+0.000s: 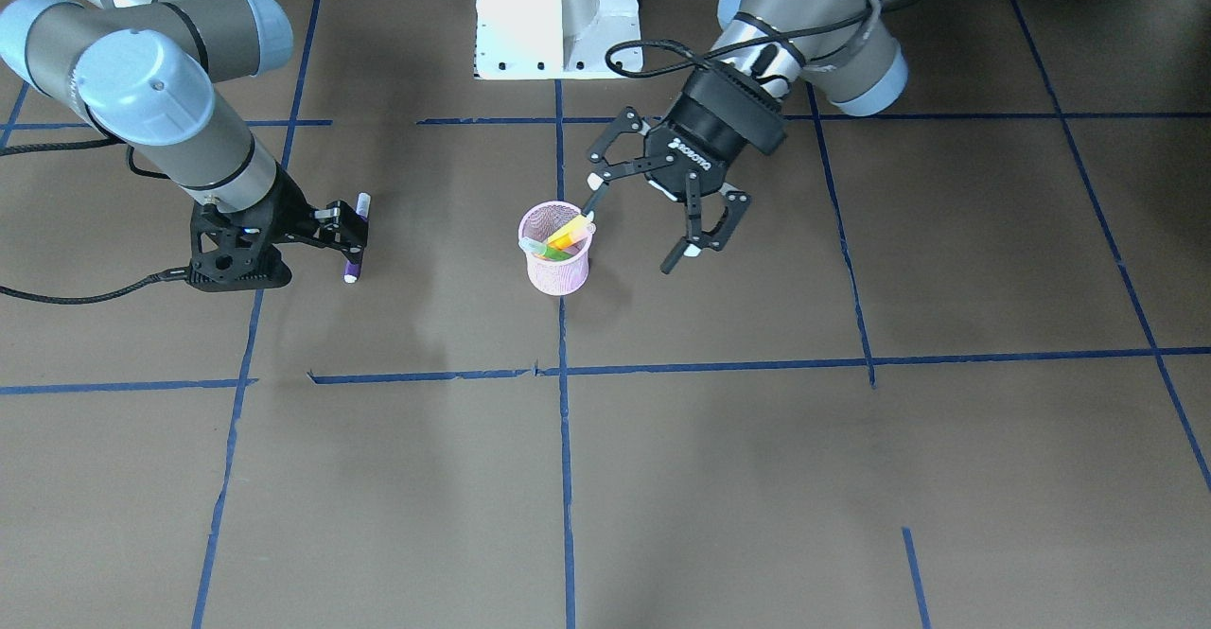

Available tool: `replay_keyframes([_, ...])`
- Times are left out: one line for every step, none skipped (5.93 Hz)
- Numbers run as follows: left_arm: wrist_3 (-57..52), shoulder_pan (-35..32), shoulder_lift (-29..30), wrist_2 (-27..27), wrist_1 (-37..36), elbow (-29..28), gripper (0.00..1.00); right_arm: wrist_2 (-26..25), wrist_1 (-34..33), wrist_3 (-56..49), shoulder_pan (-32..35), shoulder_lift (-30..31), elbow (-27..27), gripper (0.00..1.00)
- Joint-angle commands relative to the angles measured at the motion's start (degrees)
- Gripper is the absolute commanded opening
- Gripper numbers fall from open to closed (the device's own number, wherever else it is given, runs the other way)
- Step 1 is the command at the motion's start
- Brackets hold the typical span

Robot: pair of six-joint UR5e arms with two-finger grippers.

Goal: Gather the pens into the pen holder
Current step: 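Raise the left gripper from the cup while the right gripper nears the purple marker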

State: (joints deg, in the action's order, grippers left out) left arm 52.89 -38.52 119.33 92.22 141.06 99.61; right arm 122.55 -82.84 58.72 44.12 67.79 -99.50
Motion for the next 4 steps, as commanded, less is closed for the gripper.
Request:
replay_keyframes([-0.16, -7.25, -3.48, 11.89, -6.22, 2.69, 1.00, -5.18, 9.69, 5.62, -4.72, 1.55, 3.52, 1.00])
replay_keyframes([-0.25, -7.28, -3.84, 11.93, -6.24, 2.61, 1.00, -5.56, 9.54, 6.49, -5.61, 2.16, 3.52, 1.00])
replay_keyframes([-0.25, -7.28, -3.93, 11.84, -6.15, 2.61, 1.00, -6.09, 9.45, 6.67, -5.97, 2.52, 3.52, 1.00])
replay_keyframes([-0.25, -7.28, -3.85, 11.84, -6.15, 2.52, 1.00, -6.01, 9.28, 6.67, -5.97, 3.13, 3.44, 1.00])
